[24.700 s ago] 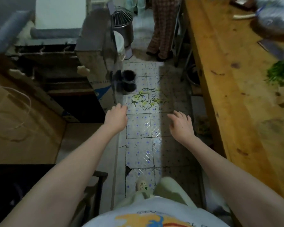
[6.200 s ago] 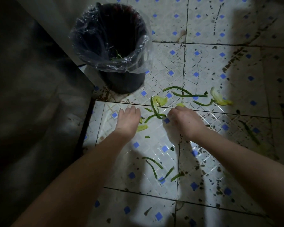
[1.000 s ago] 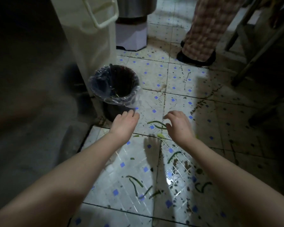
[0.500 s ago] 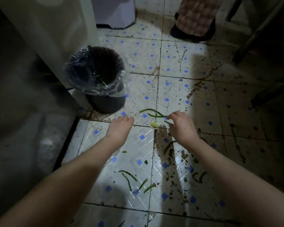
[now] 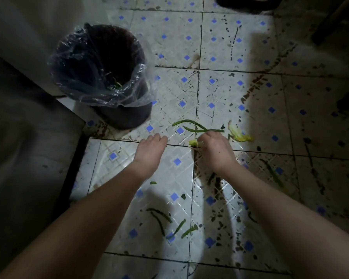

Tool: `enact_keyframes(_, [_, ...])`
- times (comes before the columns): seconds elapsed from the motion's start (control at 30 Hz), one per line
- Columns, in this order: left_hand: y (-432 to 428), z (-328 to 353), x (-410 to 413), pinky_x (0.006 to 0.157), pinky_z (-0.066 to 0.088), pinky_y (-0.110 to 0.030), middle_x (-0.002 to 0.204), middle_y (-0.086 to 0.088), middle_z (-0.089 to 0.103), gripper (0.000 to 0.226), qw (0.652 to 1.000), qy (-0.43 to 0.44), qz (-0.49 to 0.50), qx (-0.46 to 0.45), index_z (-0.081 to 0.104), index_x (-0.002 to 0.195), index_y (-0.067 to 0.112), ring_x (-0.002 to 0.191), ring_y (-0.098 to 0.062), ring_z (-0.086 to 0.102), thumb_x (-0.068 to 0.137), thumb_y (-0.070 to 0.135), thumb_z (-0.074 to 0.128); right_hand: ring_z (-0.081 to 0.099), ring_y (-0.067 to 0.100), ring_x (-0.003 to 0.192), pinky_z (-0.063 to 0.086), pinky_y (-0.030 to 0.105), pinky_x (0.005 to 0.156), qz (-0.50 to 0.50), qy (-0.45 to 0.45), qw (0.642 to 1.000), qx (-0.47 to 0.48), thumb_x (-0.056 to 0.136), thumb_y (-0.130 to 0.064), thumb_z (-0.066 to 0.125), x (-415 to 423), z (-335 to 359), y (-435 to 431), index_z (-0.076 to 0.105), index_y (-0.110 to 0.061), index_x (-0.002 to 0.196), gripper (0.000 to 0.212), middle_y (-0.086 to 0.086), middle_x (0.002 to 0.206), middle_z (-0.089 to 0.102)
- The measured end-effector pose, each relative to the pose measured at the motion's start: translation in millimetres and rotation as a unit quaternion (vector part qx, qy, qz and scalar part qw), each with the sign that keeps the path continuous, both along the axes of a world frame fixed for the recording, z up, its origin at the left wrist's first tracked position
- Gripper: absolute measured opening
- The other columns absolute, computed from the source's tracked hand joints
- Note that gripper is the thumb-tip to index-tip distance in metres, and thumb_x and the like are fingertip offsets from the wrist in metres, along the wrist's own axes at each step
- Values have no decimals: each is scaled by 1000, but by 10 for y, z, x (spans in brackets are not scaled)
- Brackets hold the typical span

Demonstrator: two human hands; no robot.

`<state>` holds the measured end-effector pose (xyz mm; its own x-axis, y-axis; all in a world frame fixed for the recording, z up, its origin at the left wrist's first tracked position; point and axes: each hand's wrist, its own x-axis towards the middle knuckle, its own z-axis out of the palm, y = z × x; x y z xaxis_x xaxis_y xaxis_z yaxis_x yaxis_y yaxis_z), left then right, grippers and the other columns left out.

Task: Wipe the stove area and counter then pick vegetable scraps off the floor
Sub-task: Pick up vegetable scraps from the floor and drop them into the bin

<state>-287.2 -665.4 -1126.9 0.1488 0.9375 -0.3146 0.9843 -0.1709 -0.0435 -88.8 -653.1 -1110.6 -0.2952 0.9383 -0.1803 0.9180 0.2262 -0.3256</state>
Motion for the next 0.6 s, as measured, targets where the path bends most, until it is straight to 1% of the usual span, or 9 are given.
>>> enact_keyframes(0.1, [-12,-84,-55,84,42,-32,116,-6,52,42,1000,-10,1,7,45,120,17,106,-24,52,84,0,59,50,29,107,40,36,86,1,3,1000,-4,79,3,54,-51,-78,25,61,-11,110,35,9,110,60])
enact_keyframes(0.23, [7,-153,-87,84,41,-32,115,-7,51,44,999,-39,7,13,46,118,16,105,-25,51,81,-6,56,52,29,103,41,35,83,-3,20,1000,-14,81,1,54,-151,-174,42,61,-13,107,30,7,108,61])
enact_keyframes(0.4, [93,-199,-84,90,41,-33,119,-7,51,45,996,-77,32,20,47,119,16,110,-25,50,82,-8,55,53,30,104,42,37,86,26,21,999,-29,86,-6,52,-233,-263,50,62,-13,111,28,8,112,61])
enact_keyframes(0.47, [104,-202,-88,92,40,-33,120,-7,51,47,995,-92,36,26,47,121,15,112,-25,49,81,-9,54,53,30,101,43,37,84,20,27,999,-26,87,-7,53,-244,-282,47,62,-13,109,25,8,110,61])
enact_keyframes(0.6, [76,-191,-107,90,40,-33,117,-8,51,44,990,-121,53,40,48,118,14,108,-25,50,82,-10,52,53,29,102,44,37,85,-2,39,999,-36,87,-5,54,-261,-293,62,62,-13,110,26,8,111,61])
